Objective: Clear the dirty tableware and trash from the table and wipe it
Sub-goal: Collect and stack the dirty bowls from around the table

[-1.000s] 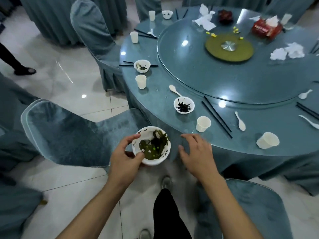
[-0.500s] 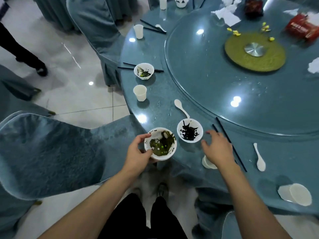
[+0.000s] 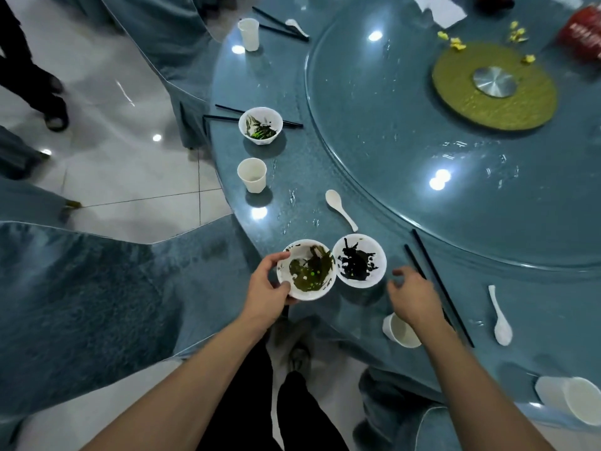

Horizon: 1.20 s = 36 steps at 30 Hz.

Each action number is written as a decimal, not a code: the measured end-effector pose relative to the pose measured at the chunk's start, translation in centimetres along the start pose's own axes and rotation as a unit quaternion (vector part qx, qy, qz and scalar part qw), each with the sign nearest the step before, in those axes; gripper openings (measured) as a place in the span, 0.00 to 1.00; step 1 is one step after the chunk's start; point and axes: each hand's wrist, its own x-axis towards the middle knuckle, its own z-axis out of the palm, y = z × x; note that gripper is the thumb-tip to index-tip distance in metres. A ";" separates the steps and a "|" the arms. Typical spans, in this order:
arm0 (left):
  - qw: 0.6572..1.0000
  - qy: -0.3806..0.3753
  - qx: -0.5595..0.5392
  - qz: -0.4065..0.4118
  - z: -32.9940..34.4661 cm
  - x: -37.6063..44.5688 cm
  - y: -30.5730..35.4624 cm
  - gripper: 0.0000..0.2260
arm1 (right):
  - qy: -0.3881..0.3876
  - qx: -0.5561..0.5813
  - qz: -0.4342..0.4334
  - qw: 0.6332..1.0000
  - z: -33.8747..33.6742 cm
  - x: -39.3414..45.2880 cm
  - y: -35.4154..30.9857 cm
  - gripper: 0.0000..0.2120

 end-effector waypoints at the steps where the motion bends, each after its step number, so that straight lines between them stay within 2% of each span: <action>1: 1.000 -0.001 0.000 0.003 0.1 0.2 -0.1 0.25 | 0.004 0.003 -0.002 1.000 0.1 0.1 0.0 0.14; 6: 1.000 0.000 0.005 0.008 0.2 1.0 -0.7 0.25 | 0.001 0.055 0.004 0.998 0.5 0.7 0.0 0.09; 12: 1.000 0.000 0.015 0.007 0.0 0.9 -1.2 0.21 | 0.027 0.122 -0.016 0.992 0.4 0.6 -1.0 0.21; 17: 1.000 0.003 0.016 0.001 -0.1 0.9 -1.1 0.21 | 0.005 0.133 0.010 0.991 0.6 1.1 -2.1 0.08; 20: 1.000 0.003 0.015 0.007 -0.3 0.8 -0.8 0.21 | 0.068 0.164 0.019 0.984 -0.3 1.1 -2.2 0.07; 24: 1.000 0.002 -0.007 0.010 -0.6 1.0 -0.5 0.21 | 0.151 0.276 0.008 0.949 -2.5 1.2 -2.4 0.03; 26: 1.000 0.001 -0.018 0.004 -0.7 1.2 -0.4 0.20 | 0.149 0.346 -0.025 0.926 -2.9 1.1 -3.5 0.03; 28: 1.000 0.004 -0.029 -0.009 -0.7 1.5 -0.3 0.18 | 0.108 0.381 -0.076 0.915 -2.8 0.6 -5.5 0.04; 32: 0.996 0.026 -0.065 -0.053 -0.9 2.0 0.0 0.14 | 0.000 0.285 -0.156 0.946 -0.8 -0.5 -9.1 0.06; 34: 0.995 0.032 -0.067 -0.065 -1.0 2.2 0.1 0.12 | -0.011 0.209 -0.163 0.964 0.3 -0.7 -9.7 0.04; 36: 0.995 0.029 -0.074 -0.066 -0.9 2.4 0.0 0.11 | 0.001 0.165 -0.167 0.972 0.9 -0.8 -9.9 0.08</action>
